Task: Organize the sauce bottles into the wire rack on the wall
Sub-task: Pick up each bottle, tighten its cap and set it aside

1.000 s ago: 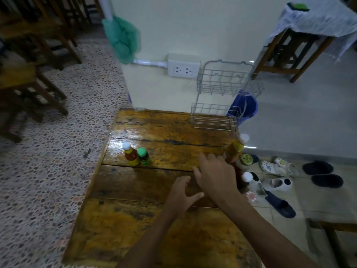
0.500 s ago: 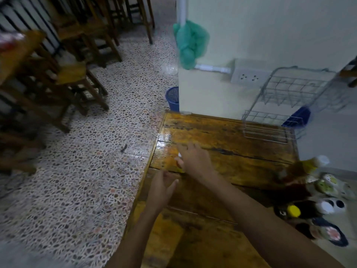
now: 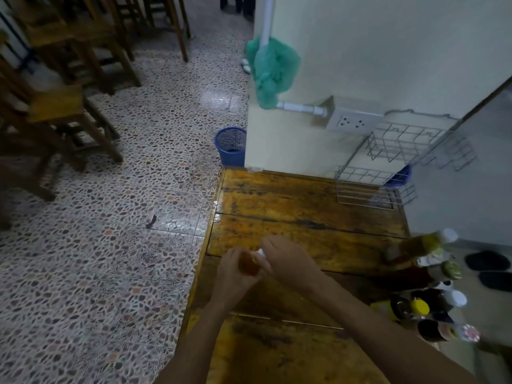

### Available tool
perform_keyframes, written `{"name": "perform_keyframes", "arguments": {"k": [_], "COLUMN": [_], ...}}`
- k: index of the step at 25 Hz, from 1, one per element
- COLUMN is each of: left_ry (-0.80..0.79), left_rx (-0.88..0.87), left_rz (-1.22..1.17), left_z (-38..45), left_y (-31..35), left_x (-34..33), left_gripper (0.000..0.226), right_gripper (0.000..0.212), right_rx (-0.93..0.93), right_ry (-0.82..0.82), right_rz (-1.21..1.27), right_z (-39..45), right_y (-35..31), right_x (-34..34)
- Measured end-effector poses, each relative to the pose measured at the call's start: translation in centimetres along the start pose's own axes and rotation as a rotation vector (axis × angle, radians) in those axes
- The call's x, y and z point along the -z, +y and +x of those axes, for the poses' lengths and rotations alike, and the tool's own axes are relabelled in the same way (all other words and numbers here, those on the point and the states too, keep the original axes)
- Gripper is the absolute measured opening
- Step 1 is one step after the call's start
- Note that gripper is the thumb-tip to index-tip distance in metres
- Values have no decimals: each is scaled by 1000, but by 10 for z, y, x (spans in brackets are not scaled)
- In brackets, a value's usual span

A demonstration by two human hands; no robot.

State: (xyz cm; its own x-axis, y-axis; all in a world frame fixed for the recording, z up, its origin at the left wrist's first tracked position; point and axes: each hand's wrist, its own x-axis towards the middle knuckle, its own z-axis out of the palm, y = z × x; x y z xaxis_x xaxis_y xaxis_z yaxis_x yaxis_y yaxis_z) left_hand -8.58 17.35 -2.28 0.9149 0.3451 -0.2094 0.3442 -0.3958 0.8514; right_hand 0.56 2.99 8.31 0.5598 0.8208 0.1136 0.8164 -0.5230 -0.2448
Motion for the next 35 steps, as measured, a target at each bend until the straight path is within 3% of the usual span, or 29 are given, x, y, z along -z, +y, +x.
{"name": "perform_keyframes", "arguments": {"k": [4,6,10,13,14,17,20,23,27,30,32,35], "left_ry": [-115,-92,58,35,21,-47,-113,-141,-177,-171,-130,-82], "left_rx": [-63,-38,-48,-108,-107,-113,-185,-282,-335,-284,-235,-212], "left_rz": [-6,56,331,383,352,179,74,68,165,250,347,583], "left_z": [-16,-25,-40,-52,-55,-58,-57,-55,-58,-69,-79,-94], "left_y": [10,17,23,21,21,26,37,45,53,60,59,53], "left_x": [6,0,-12,-17,-18,-20,-23,-31,-46,-54,-58,-60], "left_gripper": [53,61,65,61,61,54,47,47,48,59,62,62], "right_gripper": [27,27,8,16,13,37,27,29,33,44,15,23], "right_rx": [68,-31,-118,-152,-160,-217,-28,77,15,-156,-273,-302], "right_ry": [16,-29,-288,-393,-380,-193,-12,24,31,-67,-227,-420], "right_rz": [-39,-65,-334,-391,-403,-226,-232,-334,-290,-285,-334,-421], "right_z": [-10,-11,-23,-38,-43,-58,-82,-107,-128,-137,-140,-136], "right_y": [8,20,27,20,17,9,9,24,32,35,31,25], "right_x": [14,14,6,9,12,28,50,58,61,48,40,31]}}
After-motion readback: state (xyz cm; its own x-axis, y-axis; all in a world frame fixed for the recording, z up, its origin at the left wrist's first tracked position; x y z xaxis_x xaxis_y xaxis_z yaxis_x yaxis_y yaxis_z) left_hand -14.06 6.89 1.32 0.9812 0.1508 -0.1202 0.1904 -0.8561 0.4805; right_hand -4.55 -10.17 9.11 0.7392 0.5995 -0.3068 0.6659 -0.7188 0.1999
